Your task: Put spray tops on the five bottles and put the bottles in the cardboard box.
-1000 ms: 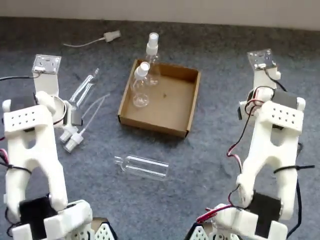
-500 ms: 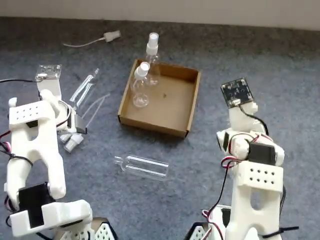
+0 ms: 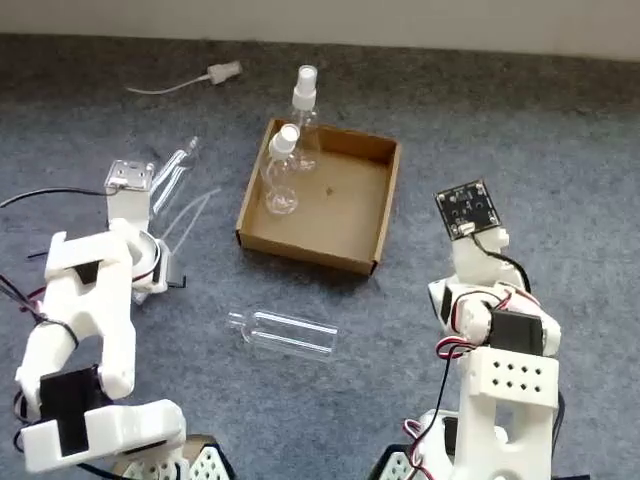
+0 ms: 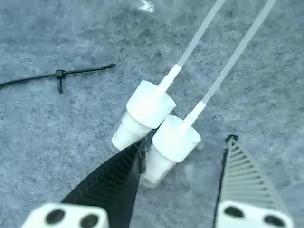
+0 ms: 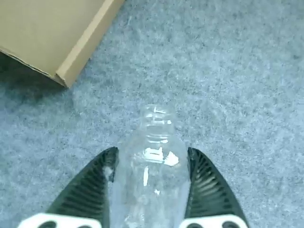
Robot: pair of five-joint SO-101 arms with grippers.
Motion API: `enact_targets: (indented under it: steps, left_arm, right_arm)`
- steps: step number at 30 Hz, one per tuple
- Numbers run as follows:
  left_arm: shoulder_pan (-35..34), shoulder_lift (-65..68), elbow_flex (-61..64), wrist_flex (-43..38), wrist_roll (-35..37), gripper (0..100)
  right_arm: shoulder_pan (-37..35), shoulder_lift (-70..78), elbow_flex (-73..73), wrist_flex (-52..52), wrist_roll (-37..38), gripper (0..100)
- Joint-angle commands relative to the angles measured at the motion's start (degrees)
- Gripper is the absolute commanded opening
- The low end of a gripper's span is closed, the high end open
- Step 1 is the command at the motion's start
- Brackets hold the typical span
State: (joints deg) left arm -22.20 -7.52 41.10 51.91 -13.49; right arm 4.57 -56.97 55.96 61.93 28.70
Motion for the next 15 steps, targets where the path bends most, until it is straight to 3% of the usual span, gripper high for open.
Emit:
enact_targets:
  steps: [1, 10, 13, 15]
  left_arm:
    - [1.5, -0.2, 1.5, -2.9, -4.6, 13]
    - [1.3, -0.9, 1.5, -1.7, -17.0, 8]
    - [1.3, -0.9, -0.7, 5.0, -25.8, 4]
    - [1.3, -0.9, -2.7, 11.3, -26.1, 4]
  right_arm:
    - [-0.1, -1.1, -0.2, -1.0, 0.0, 2.6]
    - [-0.1, -1.1, -0.2, -1.0, 0.0, 2.6]
    - [0.0, -1.1, -0.2, -1.0, 0.0, 2.6]
    - [0.0, -1.1, -0.2, -1.0, 0.0, 2.6]
